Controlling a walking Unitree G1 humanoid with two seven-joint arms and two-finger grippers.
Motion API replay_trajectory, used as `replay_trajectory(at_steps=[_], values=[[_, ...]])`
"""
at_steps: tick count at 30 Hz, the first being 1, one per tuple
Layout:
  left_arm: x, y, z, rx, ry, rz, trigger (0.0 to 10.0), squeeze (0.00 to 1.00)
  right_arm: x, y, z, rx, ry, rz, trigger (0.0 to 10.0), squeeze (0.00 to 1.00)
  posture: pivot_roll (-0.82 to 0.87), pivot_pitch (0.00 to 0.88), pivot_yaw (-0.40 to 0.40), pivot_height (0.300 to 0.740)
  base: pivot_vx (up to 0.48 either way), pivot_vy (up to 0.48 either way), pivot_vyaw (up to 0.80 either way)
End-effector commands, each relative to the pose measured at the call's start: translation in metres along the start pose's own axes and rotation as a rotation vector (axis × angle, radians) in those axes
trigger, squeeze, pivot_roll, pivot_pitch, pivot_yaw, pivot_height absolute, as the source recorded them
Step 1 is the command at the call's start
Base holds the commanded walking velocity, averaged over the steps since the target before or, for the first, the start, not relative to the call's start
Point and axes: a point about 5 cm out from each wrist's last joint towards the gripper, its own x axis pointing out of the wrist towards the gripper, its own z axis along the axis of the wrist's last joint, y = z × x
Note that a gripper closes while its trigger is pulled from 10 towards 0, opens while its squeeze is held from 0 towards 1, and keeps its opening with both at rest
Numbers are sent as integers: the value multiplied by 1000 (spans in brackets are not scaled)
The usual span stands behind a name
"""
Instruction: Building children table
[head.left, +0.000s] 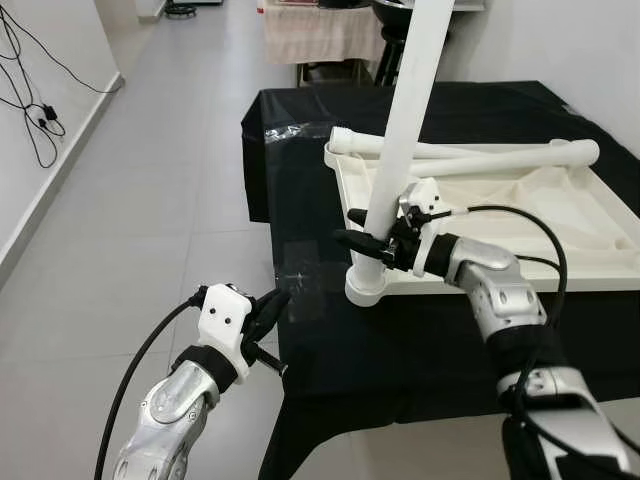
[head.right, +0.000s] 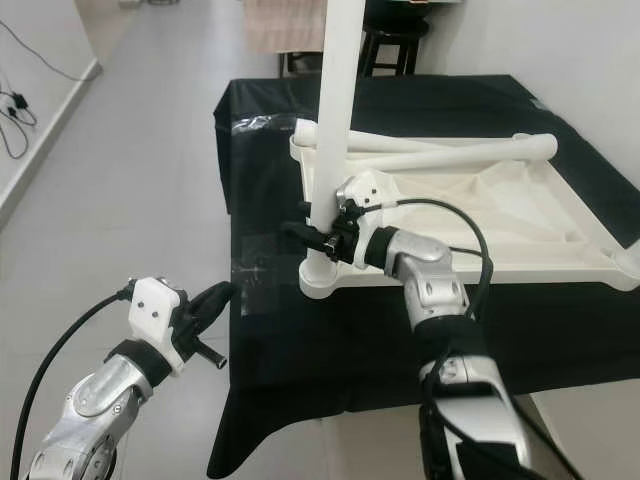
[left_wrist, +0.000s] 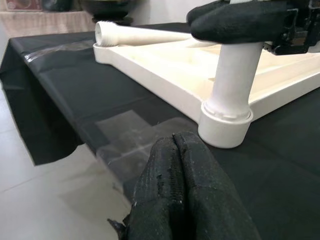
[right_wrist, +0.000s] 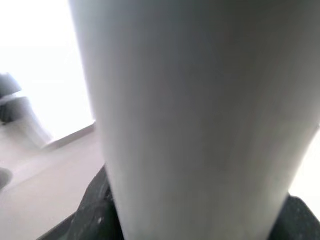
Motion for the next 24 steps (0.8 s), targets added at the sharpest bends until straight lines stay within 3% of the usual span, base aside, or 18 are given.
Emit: replay_trajectory(at_steps=[1, 2, 3, 4, 7, 12, 13, 14, 15, 16, 18, 21, 23, 24], values=[[0, -1, -2, -6, 9, -9, 10000, 0, -6, 16, -35, 79, 163, -319, 0, 0, 11, 65, -63, 740, 0, 0, 0], [0, -1, -2, -6, 9, -9, 10000, 0, -6, 16, -35, 79, 163, -319, 0, 0, 11, 65, -63, 740, 0, 0, 0], [0, -1, -2, -6, 9, -11, 10000, 0, -12, 26, -39, 100, 175, -422, 0, 0, 11, 65, -63, 740, 0, 0, 0], [0, -1, -1, -6, 9, -11, 10000, 0, -10, 31, -30, 65, 144, -436, 0, 0, 8, 64, -53, 740, 0, 0, 0], [1, -2, -1, -8, 8, -12, 10000, 0, -3, 24, -21, 20, 118, -405, 0, 0, 4, 59, -55, 740, 0, 0, 0], [2, -2, -1, -9, 4, -8, 10000, 0, 1, 16, -20, 26, 122, -405, 0, 0, 8, 64, -63, 740, 0, 0, 0], [2, -2, -1, -8, 3, -4, 10000, 0, 3, 16, -19, 32, 122, -406, 4471, 0, 8, 64, -64, 740, 0, 0, 0], [2, -2, -1, -8, 3, -4, 10000, 0, 3, 16, -19, 32, 122, -406, 4471, 0, 8, 64, -64, 740, 0, 0, 0], [2, -2, -1, -8, 1, -1, 10000, 0, 5, 17, -17, 34, 115, -378, 10000, 0, 8, 64, -64, 740, 0, 0, 0], [2, -2, -1, -8, 1, -1, 10000, 0, 5, 17, -17, 34, 115, -378, 10000, 0, 8, 64, -64, 740, 0, 0, 0], [3, -2, -1, -9, 0, 0, 10000, 0, 7, 20, -8, 51, 85, -328, 10000, 1000, 4, 64, -61, 740, 0, 0, 0], [3, -2, -1, -11, 0, -2, 10000, 0, 10, 23, -1, 53, 63, -252, 10000, 1000, 0, 65, -60, 740, 0, 0, 0], [3, -2, -1, -14, 0, -6, 10000, 0, 15, 26, 14, 37, 9, -74, 10000, 1000, 2, 66, -63, 740, 0, 0, 0], [3, -2, -1, -14, 0, -6, 10000, 0, 15, 26, 14, 37, 9, -74, 10000, 1000, 2, 66, -63, 740, 0, 0, 0]])
